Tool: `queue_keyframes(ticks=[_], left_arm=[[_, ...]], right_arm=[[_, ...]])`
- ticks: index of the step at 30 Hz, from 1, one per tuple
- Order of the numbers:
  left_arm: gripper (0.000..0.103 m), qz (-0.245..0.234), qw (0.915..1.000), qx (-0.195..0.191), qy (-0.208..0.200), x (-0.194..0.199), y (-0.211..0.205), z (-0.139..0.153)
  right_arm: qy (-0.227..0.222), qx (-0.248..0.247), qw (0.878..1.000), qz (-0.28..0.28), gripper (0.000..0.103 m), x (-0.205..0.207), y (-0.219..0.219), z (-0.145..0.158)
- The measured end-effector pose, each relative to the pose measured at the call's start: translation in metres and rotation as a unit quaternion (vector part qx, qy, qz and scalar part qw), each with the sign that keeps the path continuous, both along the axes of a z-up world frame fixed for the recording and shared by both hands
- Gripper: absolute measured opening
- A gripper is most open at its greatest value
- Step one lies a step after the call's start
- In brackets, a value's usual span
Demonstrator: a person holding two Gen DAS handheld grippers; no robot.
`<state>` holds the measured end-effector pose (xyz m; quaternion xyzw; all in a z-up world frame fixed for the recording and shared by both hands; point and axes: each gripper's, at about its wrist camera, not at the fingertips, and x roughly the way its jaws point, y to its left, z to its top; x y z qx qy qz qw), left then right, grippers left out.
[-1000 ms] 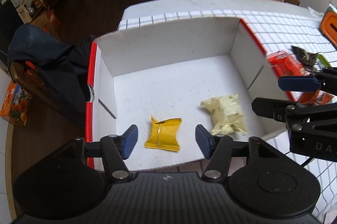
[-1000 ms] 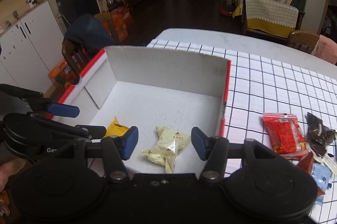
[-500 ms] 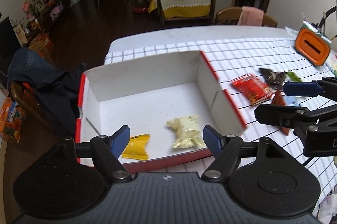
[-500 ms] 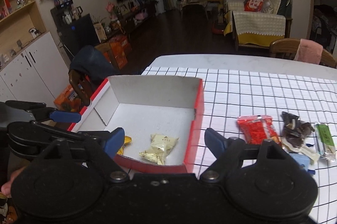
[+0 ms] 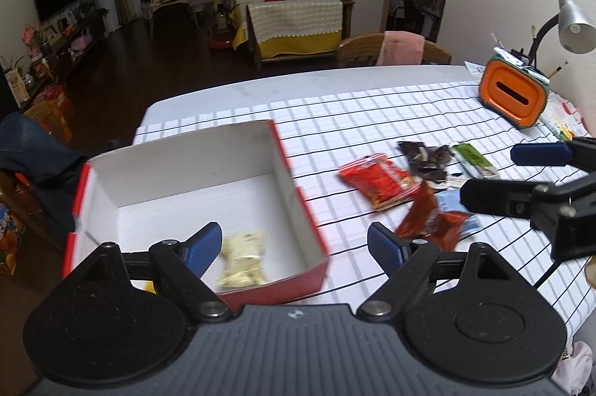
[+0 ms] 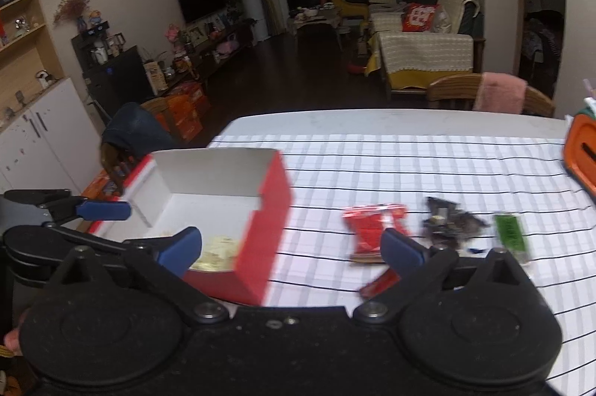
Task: Organize snacks
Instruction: 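Withdraw both tools from the box back toward the snack pile, then grasp the brown Oreo pack with the left tool while the right tool grasps the green bar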
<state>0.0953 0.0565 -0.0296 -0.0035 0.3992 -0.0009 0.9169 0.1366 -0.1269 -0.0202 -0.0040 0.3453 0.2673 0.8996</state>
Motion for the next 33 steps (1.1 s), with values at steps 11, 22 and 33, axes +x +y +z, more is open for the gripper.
queue_keyframes(ticks=[11, 22, 33], left_arm=[[0.086, -0.004, 0.9990, -0.022, 0.038, 0.038, -0.075, -0.032], [0.086, 0.051, 0.9877, -0.101, 0.108, 0.079, -0.117, -0.073], [0.086, 0.160, 0.9420, -0.234, 0.180, 0.119, -0.103, -0.120]], right_arm=[[0.025, -0.027, 0.997, -0.061, 0.103, 0.058, -0.104, -0.029], [0.071, -0.043, 0.992, -0.092, 0.099, 0.116, -0.169, -0.079], [0.113, -0.062, 0.986, -0.109, 0.092, 0.174, -0.183, -0.121]])
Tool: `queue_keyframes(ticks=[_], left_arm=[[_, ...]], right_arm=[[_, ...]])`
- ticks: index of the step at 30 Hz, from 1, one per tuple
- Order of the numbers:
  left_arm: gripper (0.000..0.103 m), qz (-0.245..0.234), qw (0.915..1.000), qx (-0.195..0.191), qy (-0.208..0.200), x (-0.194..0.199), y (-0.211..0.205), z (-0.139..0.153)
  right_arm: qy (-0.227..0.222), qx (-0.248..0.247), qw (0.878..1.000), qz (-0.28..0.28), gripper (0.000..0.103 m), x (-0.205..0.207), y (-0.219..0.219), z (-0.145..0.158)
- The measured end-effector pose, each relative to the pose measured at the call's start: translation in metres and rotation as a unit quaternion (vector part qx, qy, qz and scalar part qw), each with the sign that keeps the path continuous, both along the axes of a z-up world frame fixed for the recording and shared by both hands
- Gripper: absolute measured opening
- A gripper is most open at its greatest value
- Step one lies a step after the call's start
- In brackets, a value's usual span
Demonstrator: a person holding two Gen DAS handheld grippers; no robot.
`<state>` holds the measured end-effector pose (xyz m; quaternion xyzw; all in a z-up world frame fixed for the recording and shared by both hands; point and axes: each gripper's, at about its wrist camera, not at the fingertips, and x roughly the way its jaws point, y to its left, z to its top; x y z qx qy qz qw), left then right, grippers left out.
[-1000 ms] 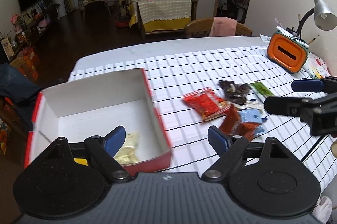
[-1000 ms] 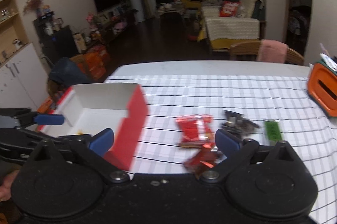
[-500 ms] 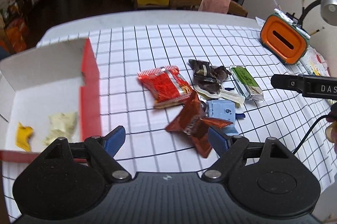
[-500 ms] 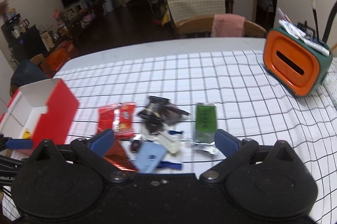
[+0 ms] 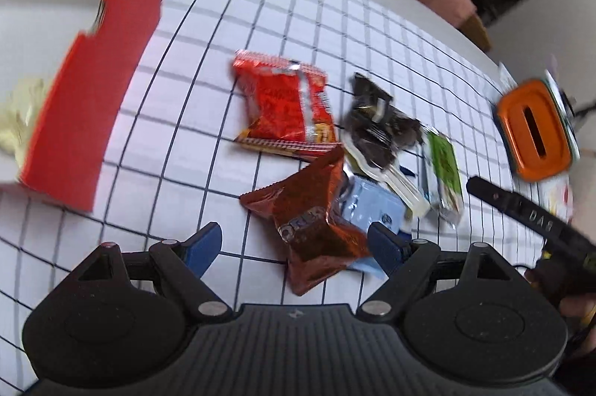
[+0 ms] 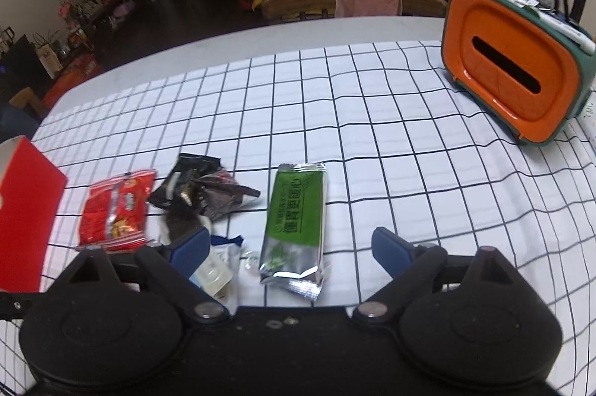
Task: Organize snacks
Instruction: 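Grasp the brown Oreo pack with the left tool while the right tool grasps the green bar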
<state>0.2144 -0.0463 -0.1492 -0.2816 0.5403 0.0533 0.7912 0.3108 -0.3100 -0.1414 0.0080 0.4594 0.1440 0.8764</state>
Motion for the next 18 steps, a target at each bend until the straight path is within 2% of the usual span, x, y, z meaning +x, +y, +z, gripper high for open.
queue_keyframes(ticks=[5, 12, 18], left_arm=[[0.086, 0.035, 0.9981, -0.040, 0.031, 0.009, 0.004, -0.017], [0.086, 0.042, 0.9964, -0.060, 0.042, 0.018, -0.001, -0.028], [0.085, 0.042, 0.9952, -0.070, 0.053, 0.022, -0.003, -0.038]], right_arm=[[0.009, -0.009, 1.000, 0.007, 0.087, 0.018, 0.010, -0.013], [0.028, -0.037, 0.999, 0.001, 0.074, 0.043, 0.022, -0.039], [0.040, -0.038, 0.998, -0.004, 0.061, 0.050, 0.024, -0.051]])
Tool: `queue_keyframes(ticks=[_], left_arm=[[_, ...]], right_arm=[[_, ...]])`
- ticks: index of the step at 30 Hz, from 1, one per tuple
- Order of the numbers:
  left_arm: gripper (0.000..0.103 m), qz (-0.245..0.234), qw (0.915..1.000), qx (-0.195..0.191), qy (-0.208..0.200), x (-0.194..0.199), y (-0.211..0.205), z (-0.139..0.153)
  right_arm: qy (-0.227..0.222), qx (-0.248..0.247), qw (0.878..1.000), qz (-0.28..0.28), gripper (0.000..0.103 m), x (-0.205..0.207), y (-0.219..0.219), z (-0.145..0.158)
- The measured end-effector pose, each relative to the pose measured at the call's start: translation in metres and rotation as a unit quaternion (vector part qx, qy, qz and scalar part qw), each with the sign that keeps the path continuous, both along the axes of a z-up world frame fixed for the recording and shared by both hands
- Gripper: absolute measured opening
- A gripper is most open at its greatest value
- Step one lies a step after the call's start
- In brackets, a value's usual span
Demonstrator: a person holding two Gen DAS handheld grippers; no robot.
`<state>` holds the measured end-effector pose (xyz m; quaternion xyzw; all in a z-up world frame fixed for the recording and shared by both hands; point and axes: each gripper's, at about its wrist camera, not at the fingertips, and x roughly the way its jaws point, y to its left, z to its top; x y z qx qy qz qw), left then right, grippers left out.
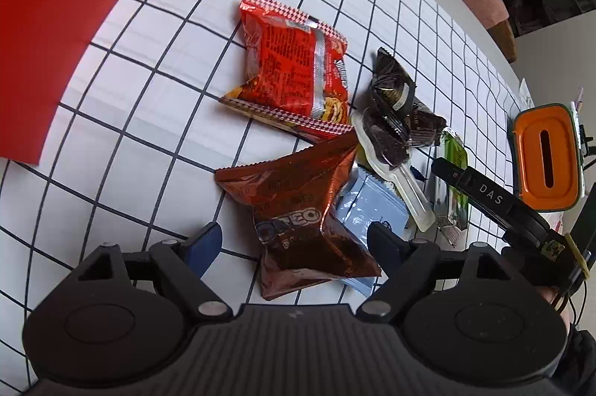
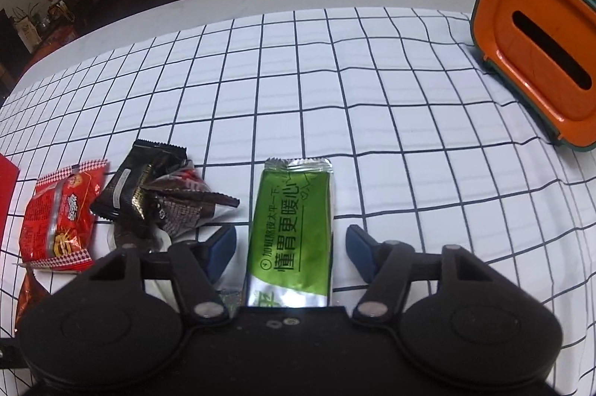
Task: Organize snacks
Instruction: 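Grasp the brown Oreo pack with the left tool while the right tool grasps the green bar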
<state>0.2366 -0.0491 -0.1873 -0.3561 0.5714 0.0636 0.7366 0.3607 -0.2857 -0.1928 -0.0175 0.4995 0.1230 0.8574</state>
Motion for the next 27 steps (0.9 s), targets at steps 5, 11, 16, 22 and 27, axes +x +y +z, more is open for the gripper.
queue_keyframes(ticks=[5, 11, 16, 22, 27], left_arm=[[0.076, 0.001, 1.0000, -0.010, -0.002, 0.002, 0.000, -0.003], [0.056, -0.005, 0.9998, -0.021, -0.005, 0.002, -0.002, -0.005], [0.049, -0.008, 0.9998, -0.018, -0.007, 0.000, -0.001, -0.004], [0.047, -0.016, 0.9996, -0.016, -0.014, -0.003, -0.001, 0.000], [0.047, -0.017, 0.9996, -0.015, -0.017, -0.012, 0.005, 0.004]], right_arm=[[0.000, 0.001, 1.000, -0.001, 0.049, 0.002, 0.000, -0.003], [-0.005, 0.004, 1.000, 0.000, 0.042, 0.004, -0.001, -0.004], [-0.013, 0.005, 1.000, -0.001, 0.041, 0.000, -0.002, -0.001], [-0.022, 0.011, 1.000, -0.009, 0.041, -0.012, -0.008, 0.010], [-0.030, 0.024, 0.999, -0.004, 0.041, -0.031, -0.009, 0.027]])
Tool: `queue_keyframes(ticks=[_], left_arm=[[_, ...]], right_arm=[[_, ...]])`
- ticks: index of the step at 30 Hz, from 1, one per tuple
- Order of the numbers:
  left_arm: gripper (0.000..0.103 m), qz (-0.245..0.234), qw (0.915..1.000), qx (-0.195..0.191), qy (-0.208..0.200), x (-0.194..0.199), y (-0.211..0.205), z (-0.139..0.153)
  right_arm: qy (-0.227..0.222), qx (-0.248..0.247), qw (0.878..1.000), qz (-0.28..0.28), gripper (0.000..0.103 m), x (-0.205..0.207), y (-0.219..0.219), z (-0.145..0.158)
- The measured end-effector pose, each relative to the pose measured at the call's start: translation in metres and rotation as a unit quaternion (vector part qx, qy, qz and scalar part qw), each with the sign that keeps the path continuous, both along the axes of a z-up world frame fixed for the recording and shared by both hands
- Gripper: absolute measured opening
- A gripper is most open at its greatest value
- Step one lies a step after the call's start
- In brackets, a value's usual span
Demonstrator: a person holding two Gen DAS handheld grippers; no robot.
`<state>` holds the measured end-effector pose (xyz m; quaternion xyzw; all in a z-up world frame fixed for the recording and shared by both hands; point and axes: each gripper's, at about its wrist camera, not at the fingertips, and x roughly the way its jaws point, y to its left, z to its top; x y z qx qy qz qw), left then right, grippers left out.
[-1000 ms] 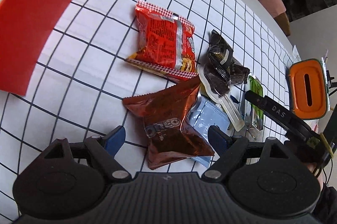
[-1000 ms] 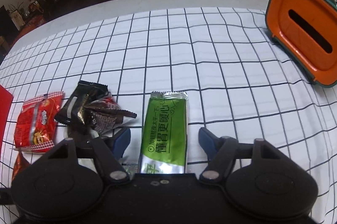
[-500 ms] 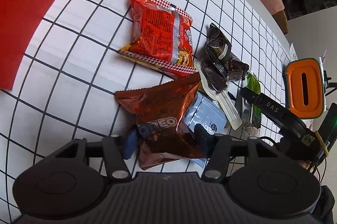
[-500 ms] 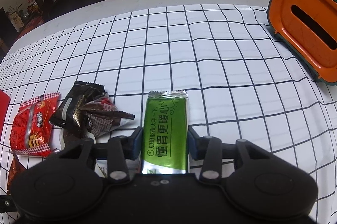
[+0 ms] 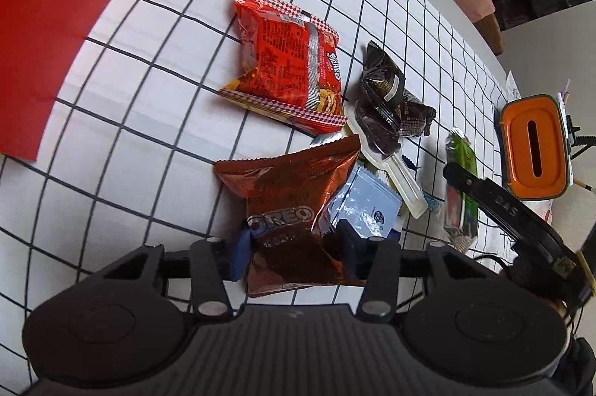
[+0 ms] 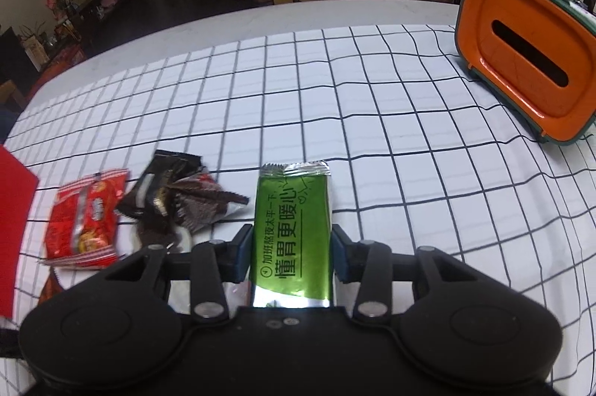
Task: Organize snacks
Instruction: 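Grasp the brown Oreo pack with the left tool while the right tool grasps the green bar, then carry the Oreo pack and green bar into the red box and release both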
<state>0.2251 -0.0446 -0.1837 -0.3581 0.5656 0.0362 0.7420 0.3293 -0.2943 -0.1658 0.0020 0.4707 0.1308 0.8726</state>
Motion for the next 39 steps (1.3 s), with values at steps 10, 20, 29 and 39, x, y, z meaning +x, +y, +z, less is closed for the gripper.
queue_keyframes(ticks=[10, 20, 29, 39], left_arm=[[0.047, -0.019, 0.9994, 0.025, -0.015, -0.024, 0.011, 0.023], [0.047, -0.065, 0.9934, 0.077, -0.054, -0.045, 0.025, 0.073], [0.047, -0.118, 0.9757, 0.160, -0.093, -0.058, 0.043, 0.122], [0.047, -0.129, 0.9579, 0.232, -0.109, -0.071, 0.095, 0.153]], right_arm=[[-0.017, 0.027, 0.999, 0.018, 0.041, -0.046, 0.008, 0.036], [-0.041, 0.042, 0.997, 0.040, 0.041, -0.093, 0.033, 0.076], [-0.065, 0.061, 0.994, 0.056, 0.041, -0.122, 0.069, 0.109], [-0.082, 0.076, 0.989, 0.095, 0.041, -0.146, 0.137, 0.128]])
